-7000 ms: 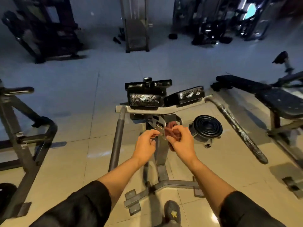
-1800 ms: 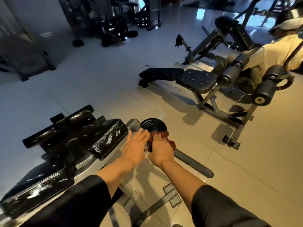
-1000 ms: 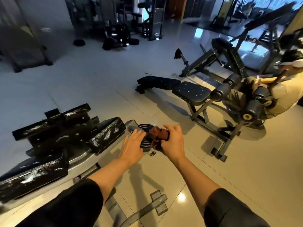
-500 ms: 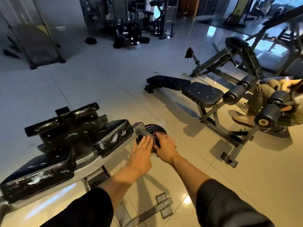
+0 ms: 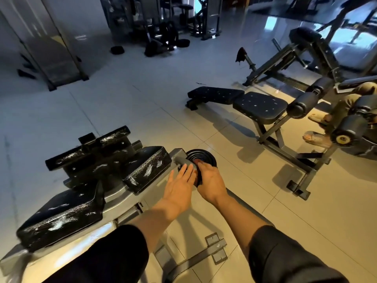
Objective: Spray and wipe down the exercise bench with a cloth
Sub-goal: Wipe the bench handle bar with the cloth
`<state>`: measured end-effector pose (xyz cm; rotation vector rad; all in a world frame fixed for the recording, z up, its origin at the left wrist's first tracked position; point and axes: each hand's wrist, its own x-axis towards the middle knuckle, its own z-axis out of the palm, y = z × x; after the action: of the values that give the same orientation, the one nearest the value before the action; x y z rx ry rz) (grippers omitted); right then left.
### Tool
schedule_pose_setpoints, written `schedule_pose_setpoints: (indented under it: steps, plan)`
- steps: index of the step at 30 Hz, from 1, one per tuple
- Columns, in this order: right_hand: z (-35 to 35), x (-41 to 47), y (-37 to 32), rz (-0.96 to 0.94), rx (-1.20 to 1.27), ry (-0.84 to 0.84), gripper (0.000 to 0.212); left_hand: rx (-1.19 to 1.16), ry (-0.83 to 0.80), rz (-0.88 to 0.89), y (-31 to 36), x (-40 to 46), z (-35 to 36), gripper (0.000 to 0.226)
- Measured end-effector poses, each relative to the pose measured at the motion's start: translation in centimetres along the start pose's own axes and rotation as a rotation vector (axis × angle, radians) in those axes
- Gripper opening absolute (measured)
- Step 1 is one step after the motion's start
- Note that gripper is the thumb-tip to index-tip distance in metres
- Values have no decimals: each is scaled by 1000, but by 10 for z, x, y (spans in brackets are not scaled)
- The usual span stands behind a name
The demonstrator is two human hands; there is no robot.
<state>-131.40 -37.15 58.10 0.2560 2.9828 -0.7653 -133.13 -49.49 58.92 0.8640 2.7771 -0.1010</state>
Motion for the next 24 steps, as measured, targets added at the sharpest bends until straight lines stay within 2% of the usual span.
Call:
schedule_pose_setpoints:
  steps: [7,14,17,20,24]
  plan:
    - [5,-15,13,-32,-219,-49,80,15,89,13,10,-5,-3,76]
    - [2,-88,75,118,-295,-80,83,71,91,245,63,-20,21,80]
    - [-1,-120,102,221,-267,-110,86,113,56,322,84,-20,29,81]
    - [-5,-139,118,306,-184,-84,87,161,19,304,96,-21,35,83]
    - [-8,-130,110,407,-46,9,74,216,26,297,98,-19,33,78]
